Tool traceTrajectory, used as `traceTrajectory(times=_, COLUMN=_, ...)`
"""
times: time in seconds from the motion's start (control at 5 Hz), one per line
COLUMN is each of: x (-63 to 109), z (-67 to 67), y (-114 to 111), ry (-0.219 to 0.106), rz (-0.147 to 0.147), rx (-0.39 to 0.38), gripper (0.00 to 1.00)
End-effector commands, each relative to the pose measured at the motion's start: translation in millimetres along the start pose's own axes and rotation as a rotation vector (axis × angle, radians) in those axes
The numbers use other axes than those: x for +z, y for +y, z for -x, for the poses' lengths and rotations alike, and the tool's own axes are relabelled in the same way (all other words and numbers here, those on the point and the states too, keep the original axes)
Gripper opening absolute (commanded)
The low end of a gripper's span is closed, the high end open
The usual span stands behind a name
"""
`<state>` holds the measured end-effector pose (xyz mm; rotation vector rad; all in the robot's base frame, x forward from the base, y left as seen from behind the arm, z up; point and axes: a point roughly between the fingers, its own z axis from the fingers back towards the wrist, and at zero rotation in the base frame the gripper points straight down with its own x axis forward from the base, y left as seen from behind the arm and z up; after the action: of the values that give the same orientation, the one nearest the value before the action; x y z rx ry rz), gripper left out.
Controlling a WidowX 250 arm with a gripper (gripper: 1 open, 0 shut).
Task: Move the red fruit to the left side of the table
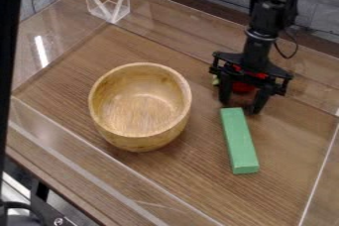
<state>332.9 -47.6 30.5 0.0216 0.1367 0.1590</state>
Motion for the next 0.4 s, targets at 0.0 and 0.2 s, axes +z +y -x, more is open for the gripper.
traceTrajectory(times=0.0, x=36.2, z=-2.2, y=9, ry=-0.091, rz=0.043, rx=-0.014, gripper=0.0)
traceTrajectory(times=0.2, x=58.3, z=-5.9, y=19, ry=-0.121, rz=0.066, rx=-0.034, gripper=0.0)
